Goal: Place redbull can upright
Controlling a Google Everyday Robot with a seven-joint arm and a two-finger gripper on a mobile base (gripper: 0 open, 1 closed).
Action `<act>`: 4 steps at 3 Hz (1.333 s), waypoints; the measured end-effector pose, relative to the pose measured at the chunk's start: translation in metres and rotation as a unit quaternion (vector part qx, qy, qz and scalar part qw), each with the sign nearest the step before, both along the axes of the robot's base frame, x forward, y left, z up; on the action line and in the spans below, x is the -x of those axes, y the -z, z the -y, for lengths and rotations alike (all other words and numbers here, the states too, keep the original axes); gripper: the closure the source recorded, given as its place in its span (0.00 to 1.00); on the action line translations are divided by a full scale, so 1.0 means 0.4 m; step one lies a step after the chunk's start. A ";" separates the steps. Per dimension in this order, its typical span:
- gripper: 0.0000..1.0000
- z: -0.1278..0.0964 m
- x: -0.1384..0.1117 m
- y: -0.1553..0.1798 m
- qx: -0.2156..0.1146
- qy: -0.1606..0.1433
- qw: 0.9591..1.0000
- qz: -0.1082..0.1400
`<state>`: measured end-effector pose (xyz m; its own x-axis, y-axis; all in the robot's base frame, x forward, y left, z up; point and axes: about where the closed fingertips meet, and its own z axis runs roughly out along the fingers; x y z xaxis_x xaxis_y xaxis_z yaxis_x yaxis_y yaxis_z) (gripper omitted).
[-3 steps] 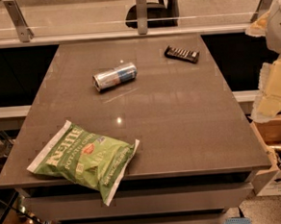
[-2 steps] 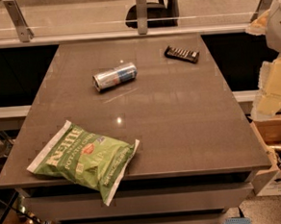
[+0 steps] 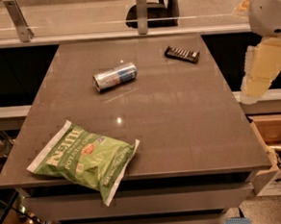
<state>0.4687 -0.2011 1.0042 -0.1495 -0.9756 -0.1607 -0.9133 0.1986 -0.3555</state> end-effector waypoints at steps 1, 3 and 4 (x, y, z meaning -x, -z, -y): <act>0.00 -0.027 -0.030 -0.007 0.016 -0.034 0.999 0.025; 0.00 -0.103 -0.096 0.014 0.030 -0.104 0.993 0.049; 0.00 -0.161 -0.134 0.023 0.037 -0.141 0.988 0.049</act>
Offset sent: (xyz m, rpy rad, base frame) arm 0.0461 0.0405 -0.0071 -0.0709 -0.1174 0.2270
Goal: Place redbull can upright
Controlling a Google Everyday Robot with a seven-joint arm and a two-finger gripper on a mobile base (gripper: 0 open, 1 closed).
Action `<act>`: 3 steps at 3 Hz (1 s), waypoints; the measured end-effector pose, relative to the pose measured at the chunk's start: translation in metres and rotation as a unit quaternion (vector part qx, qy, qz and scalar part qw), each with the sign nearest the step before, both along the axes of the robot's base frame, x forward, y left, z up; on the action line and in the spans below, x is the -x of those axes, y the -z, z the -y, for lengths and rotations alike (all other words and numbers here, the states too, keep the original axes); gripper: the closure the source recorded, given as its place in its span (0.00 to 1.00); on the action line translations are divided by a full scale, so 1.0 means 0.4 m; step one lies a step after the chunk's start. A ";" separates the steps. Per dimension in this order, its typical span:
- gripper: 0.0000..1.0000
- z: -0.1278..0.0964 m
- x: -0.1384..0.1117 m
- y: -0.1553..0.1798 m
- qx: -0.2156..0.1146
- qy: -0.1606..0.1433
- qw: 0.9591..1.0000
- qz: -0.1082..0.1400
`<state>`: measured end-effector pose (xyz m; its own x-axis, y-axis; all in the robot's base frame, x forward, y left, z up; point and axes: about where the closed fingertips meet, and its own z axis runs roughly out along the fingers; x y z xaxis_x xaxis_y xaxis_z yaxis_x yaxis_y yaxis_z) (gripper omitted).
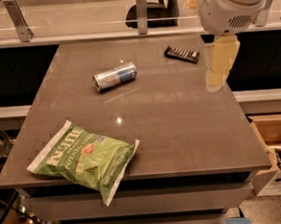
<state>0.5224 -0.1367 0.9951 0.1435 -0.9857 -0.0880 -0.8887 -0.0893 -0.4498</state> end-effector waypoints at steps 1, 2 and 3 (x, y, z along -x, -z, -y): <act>0.00 -0.003 -0.002 -0.011 0.004 -0.004 1.000 0.002; 0.00 -0.030 -0.034 -0.033 0.025 -0.028 0.999 -0.006; 0.00 -0.071 -0.092 -0.047 0.043 -0.059 0.997 -0.020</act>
Offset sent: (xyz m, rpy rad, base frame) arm 0.0410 0.0315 0.0269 -0.1348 0.0589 0.1479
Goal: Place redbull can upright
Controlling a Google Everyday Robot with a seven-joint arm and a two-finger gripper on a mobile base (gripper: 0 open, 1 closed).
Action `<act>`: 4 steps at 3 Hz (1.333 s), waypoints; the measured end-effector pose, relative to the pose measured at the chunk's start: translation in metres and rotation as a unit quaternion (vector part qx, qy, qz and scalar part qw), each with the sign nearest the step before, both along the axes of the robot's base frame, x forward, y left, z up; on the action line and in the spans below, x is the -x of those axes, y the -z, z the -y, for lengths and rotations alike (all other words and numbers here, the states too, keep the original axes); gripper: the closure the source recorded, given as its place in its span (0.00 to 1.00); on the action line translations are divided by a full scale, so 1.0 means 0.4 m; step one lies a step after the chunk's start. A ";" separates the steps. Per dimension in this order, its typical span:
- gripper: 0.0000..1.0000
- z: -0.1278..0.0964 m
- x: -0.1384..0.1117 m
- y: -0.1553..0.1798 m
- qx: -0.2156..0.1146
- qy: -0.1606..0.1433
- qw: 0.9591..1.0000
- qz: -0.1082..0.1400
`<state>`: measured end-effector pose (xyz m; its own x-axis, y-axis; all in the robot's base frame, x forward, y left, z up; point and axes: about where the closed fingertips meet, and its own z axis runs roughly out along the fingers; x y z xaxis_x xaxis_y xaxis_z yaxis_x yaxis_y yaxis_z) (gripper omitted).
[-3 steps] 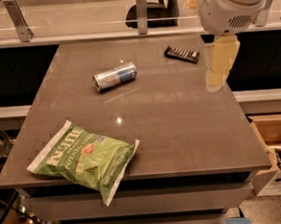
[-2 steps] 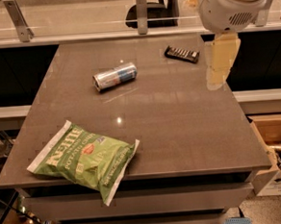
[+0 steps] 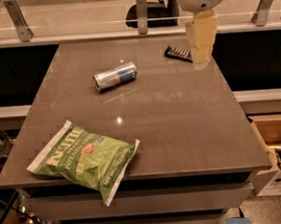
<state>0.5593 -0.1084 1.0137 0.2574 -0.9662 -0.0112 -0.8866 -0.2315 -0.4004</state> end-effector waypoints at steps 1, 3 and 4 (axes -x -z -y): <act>0.00 -0.044 -0.053 0.006 0.004 -0.030 0.999 -0.012; 0.00 -0.117 -0.099 0.074 -0.009 -0.074 0.996 -0.040; 0.00 -0.147 -0.127 0.103 -0.010 -0.093 0.994 -0.055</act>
Offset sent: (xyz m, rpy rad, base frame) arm 0.0323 0.0442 -0.0274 -0.0019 0.1144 0.1582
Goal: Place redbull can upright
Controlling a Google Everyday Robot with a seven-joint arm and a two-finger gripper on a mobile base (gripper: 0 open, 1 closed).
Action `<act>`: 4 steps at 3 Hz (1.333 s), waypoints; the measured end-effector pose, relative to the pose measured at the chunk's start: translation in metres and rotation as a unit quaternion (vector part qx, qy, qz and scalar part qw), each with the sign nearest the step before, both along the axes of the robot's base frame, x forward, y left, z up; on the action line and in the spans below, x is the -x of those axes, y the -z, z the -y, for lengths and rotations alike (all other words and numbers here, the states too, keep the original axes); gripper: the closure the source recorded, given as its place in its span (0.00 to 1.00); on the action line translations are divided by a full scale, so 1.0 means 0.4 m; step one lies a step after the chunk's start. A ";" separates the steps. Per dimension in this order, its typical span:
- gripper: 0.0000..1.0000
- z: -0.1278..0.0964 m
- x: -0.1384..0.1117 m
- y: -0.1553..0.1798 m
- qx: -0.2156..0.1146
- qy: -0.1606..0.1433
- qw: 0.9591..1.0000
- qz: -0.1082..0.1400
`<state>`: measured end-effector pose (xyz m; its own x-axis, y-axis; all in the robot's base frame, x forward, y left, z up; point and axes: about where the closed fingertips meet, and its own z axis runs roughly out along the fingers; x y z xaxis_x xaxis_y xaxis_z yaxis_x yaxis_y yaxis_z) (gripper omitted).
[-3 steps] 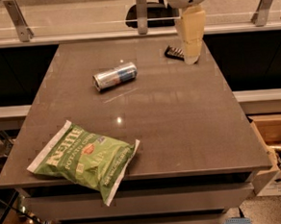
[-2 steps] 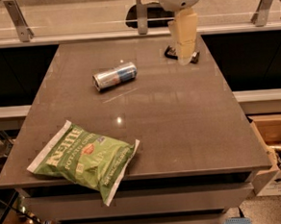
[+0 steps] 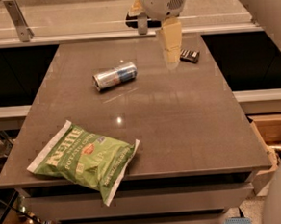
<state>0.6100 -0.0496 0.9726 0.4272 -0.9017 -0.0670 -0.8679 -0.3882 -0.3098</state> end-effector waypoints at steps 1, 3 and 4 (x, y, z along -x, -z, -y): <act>0.00 -0.033 -0.039 0.026 0.006 -0.019 1.000 -0.013; 0.00 -0.087 -0.117 0.078 0.012 -0.046 0.999 -0.027; 0.00 -0.105 -0.132 0.114 0.006 -0.053 0.998 -0.038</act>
Offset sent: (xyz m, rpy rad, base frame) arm 0.0368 0.0257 -0.0319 -0.0919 0.1440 0.1150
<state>0.6628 -0.0076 0.9270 0.5142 -0.8528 -0.0912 -0.8425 -0.4824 -0.2397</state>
